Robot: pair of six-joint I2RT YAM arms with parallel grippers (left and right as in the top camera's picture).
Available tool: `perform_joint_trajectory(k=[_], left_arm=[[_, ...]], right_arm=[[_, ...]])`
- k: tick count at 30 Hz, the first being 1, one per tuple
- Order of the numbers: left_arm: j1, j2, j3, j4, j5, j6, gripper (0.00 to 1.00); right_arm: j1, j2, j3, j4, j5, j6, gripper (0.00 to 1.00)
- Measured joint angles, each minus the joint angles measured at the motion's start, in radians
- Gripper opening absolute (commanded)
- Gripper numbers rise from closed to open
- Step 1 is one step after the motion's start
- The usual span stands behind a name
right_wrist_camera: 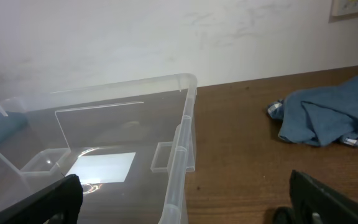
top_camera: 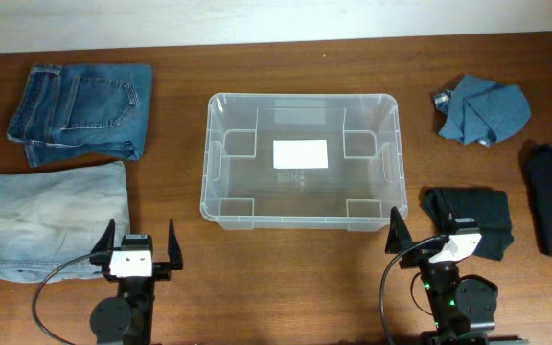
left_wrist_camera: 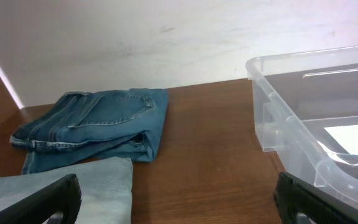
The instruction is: Pack container
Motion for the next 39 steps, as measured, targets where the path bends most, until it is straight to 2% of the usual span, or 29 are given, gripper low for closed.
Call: perform_joint_trajectory(k=[33, 39], left_arm=[[0.0, 0.0, 0.0, 0.0, -0.003, 0.0, 0.99], [0.0, 0.0, 0.0, 0.0, -0.003, 0.0, 0.99]], right_arm=[[0.0, 0.0, 0.0, 0.0, 0.0, 0.001, 0.98], [0.0, 0.001, 0.0, 0.003, -0.027, 0.078, 0.98]])
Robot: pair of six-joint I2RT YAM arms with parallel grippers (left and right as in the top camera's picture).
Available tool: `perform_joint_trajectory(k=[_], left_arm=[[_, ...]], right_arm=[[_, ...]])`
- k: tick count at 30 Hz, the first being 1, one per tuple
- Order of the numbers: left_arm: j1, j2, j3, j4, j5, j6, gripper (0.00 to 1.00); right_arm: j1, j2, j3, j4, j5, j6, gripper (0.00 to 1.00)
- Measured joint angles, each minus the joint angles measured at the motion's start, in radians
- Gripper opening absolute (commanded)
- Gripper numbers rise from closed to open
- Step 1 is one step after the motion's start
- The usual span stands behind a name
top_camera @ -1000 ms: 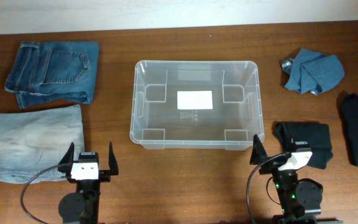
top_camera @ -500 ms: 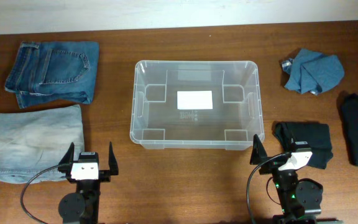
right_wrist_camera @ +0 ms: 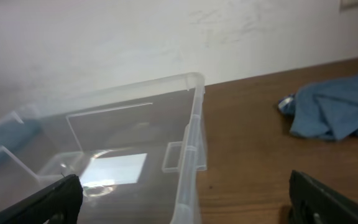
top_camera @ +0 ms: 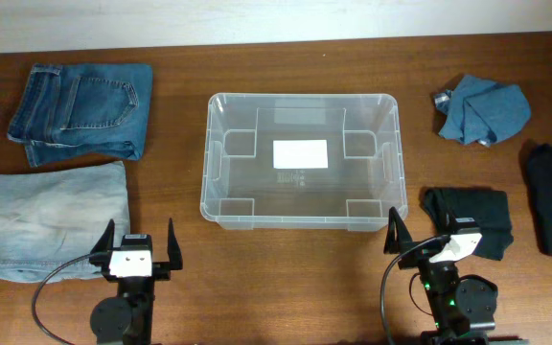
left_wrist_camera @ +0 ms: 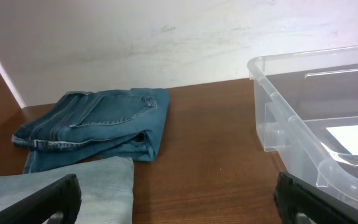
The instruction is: Pack container
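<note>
A clear plastic container stands empty mid-table, a white label on its floor. Left of it lie folded dark blue jeans and folded light blue jeans. Right of it lie a crumpled blue garment, a folded black garment and another black garment at the edge. My left gripper is open at the front left, beside the light jeans. My right gripper is open at the front right, near the container's corner. Neither holds anything.
The wooden table runs to a white wall at the back. Both arm bases stand at the front edge. Bare wood separates the container from the clothes on either side.
My right wrist view has shifted slightly: the container rim and blue garment sit further right in it. The left arm and all clothes are unchanged.
</note>
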Motion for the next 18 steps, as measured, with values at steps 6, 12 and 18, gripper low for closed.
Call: perform_joint_trajectory(k=[6, 12, 18], left_arm=[[0.0, 0.0, 0.0, 0.0, 0.0, 0.0, 0.99], [0.0, 0.0, 0.0, 0.0, 0.0, 0.0, 0.99], [0.0, 0.0, 0.0, 0.0, -0.001, 0.0, 0.99]], right_arm=[[0.0, 0.009, 0.0, 0.05, -0.015, 0.058, 0.98], [0.0, 0.012, 0.053, 0.044, -0.017, 0.011, 0.98], [0.0, 0.021, 0.33, -0.144, 0.135, -0.094, 0.99]])
